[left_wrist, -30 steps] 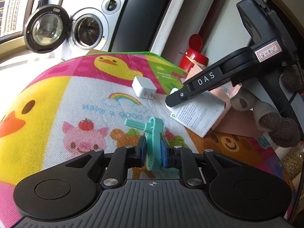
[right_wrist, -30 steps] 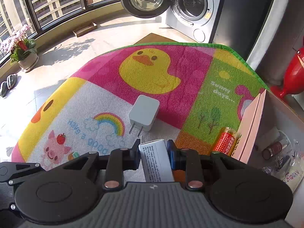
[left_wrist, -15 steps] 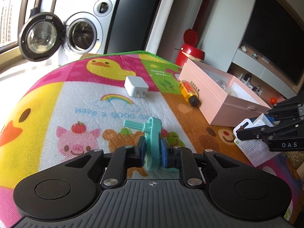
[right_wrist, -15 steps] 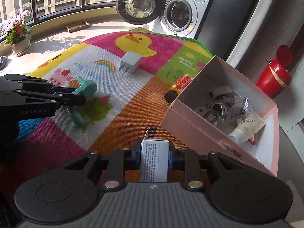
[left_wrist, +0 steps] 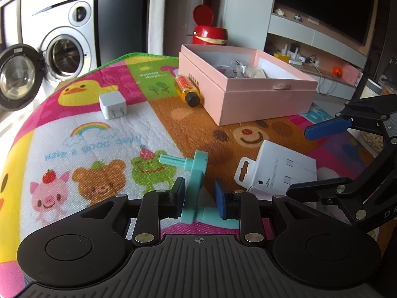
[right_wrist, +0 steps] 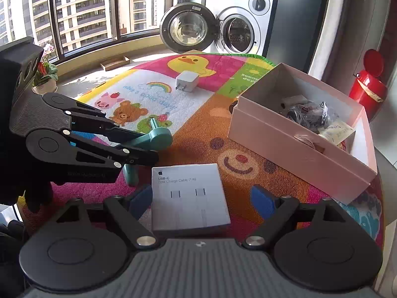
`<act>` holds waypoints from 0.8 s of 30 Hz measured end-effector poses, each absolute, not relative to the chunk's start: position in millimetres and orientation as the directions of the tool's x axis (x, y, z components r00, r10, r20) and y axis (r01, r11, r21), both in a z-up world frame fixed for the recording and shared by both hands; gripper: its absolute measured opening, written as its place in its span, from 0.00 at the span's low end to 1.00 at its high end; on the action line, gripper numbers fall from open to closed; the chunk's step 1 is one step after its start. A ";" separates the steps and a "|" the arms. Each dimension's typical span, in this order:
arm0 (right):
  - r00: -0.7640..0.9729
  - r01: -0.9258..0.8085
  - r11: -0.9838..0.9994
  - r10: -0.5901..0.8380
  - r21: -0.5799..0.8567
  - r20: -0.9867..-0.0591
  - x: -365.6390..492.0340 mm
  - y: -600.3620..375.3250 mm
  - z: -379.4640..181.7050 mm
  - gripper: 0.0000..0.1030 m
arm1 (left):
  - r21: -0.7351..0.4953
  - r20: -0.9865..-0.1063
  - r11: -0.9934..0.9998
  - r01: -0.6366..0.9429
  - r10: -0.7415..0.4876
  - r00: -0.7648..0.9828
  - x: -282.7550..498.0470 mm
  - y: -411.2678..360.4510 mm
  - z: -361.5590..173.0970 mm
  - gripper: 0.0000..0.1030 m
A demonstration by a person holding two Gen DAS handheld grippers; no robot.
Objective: Organize rigid objects
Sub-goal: 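Lift the teal toy with the left tool while the right tool lifts the cable box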
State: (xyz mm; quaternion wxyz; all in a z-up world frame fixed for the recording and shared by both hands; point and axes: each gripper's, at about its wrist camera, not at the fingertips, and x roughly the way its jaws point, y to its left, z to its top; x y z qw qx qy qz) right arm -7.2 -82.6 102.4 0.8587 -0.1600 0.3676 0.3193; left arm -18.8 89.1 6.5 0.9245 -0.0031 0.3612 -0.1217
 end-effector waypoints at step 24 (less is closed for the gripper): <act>0.559 -0.623 0.782 0.445 -0.001 -0.699 -0.1 -101.4 77.7 0.67 | -0.078 -0.727 0.975 0.210 -0.200 0.657 -10.6 86.1 15.0 0.38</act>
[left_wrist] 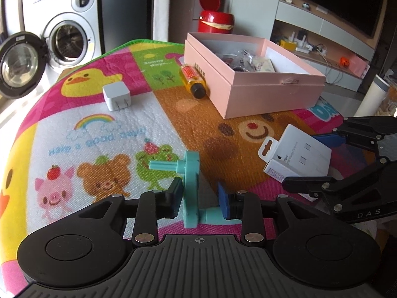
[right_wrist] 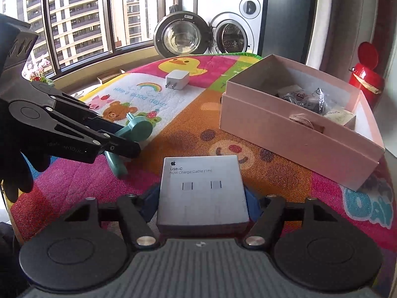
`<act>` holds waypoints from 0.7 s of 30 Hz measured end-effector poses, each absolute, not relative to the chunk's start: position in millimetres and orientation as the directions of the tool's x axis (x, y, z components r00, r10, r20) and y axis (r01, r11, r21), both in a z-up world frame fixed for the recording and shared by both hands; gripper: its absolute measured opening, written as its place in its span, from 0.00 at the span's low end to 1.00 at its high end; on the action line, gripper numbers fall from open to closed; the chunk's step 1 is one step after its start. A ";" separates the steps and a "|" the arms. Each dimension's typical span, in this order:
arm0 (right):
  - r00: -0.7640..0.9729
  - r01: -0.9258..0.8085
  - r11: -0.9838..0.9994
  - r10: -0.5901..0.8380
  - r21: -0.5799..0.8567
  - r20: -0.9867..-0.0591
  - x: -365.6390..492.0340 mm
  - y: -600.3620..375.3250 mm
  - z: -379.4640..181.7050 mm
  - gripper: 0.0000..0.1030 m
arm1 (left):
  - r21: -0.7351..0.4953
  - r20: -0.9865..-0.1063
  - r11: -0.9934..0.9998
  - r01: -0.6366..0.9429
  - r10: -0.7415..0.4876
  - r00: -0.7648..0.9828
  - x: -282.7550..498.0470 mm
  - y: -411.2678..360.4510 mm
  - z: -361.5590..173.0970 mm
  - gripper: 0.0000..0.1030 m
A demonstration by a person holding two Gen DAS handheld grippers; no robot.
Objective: Organize rigid objects
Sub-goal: 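Lift the teal toy with the left tool while the right tool lifts the cable box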
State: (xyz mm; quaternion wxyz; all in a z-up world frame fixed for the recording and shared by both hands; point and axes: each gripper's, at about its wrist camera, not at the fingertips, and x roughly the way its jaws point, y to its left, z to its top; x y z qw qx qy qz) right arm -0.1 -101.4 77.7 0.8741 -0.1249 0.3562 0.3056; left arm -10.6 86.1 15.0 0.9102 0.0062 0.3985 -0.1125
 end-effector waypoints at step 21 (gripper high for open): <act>0.646 -0.415 0.909 0.320 0.033 -0.692 8.4 -148.1 63.1 1.00 | -0.028 -0.635 0.987 0.160 -0.141 0.759 -26.5 93.0 28.3 0.81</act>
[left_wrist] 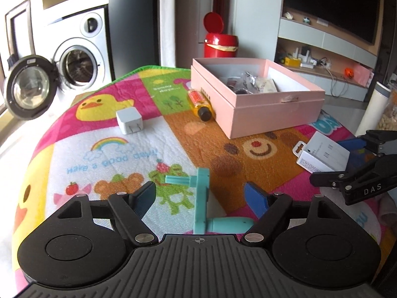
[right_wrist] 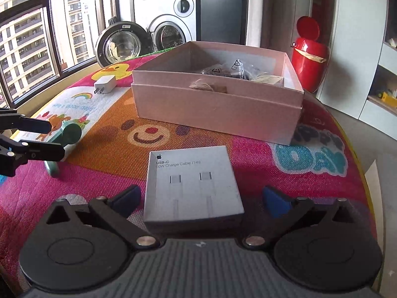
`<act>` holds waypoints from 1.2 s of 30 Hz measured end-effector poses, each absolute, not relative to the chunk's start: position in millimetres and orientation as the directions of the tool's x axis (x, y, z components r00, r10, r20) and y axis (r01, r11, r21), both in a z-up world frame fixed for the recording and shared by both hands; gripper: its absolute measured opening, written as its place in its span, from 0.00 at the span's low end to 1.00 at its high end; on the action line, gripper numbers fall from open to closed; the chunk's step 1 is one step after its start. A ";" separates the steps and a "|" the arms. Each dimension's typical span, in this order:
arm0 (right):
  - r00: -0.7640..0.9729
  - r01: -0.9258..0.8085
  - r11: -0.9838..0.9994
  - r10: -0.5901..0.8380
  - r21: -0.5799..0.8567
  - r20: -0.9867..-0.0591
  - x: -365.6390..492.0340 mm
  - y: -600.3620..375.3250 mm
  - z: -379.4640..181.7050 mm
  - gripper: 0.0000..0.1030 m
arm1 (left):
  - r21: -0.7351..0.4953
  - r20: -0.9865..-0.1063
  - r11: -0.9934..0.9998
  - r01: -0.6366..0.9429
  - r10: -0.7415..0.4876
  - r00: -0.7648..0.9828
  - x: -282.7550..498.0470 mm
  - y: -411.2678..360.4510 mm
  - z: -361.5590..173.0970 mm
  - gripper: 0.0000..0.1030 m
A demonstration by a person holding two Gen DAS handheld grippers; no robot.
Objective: Organize rigid objects
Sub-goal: 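Lift the teal toy with the left tool while the right tool lifts the cable box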
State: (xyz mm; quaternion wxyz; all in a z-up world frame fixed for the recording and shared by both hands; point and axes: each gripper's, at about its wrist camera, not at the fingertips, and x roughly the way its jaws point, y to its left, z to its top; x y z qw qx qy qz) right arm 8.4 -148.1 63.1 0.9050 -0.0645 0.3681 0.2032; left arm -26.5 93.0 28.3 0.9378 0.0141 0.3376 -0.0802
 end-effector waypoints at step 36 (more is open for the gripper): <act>0.641 -0.419 0.908 0.310 0.018 -0.702 11.5 -143.4 64.0 1.00 | 0.002 -0.607 0.985 0.174 -0.137 0.783 -7.8 85.2 2.3 0.48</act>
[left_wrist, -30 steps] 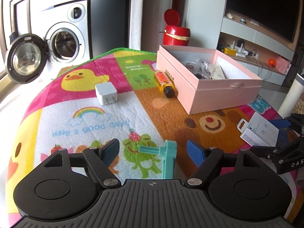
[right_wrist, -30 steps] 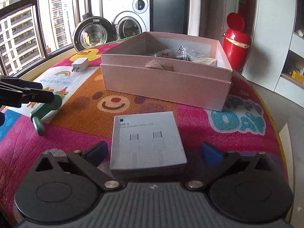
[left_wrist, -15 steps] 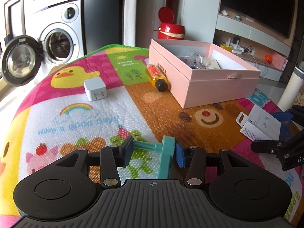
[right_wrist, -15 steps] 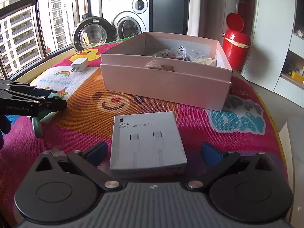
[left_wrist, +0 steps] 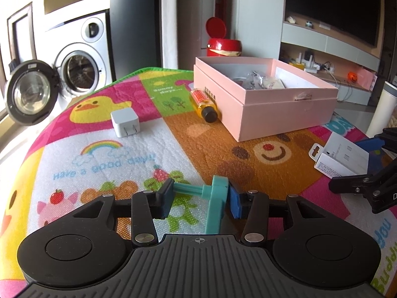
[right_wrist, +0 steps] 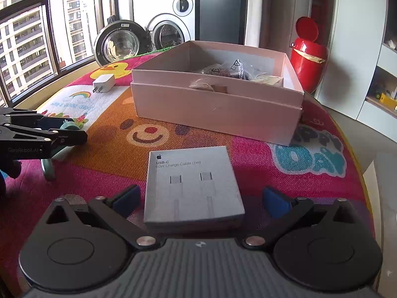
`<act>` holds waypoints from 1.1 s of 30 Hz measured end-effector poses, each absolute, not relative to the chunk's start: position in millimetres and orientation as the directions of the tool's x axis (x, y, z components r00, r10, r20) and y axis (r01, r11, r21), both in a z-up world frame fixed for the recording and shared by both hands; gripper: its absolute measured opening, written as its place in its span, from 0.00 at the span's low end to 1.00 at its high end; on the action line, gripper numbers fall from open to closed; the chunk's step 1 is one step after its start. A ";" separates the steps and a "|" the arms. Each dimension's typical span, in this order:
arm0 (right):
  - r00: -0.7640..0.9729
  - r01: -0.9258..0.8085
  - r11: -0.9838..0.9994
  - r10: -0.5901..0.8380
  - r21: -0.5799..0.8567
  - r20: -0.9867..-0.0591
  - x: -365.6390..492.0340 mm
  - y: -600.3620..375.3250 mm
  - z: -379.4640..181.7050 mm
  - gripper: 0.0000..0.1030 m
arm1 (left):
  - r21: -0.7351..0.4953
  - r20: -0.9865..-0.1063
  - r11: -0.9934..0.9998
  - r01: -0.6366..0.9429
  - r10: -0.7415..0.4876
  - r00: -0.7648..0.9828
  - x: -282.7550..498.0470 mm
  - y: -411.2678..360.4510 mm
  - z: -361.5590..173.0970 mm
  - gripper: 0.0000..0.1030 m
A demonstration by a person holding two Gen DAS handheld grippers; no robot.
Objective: Organize rigid objects
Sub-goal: 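Lift the teal toy with the left tool while the right tool lifts the cable box, then lower toy and cable box into the pink box and open both tools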
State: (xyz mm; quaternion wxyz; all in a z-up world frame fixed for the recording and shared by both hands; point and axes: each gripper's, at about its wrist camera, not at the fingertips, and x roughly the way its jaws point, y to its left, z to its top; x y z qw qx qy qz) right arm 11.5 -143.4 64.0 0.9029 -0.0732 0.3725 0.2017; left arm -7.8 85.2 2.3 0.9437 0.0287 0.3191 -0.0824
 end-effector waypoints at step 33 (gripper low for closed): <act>0.798 -0.423 0.905 0.347 -0.048 -0.492 118.7 -150.9 218.6 0.67 | -0.152 -0.322 0.896 0.418 -0.444 0.836 143.1 24.3 176.9 0.46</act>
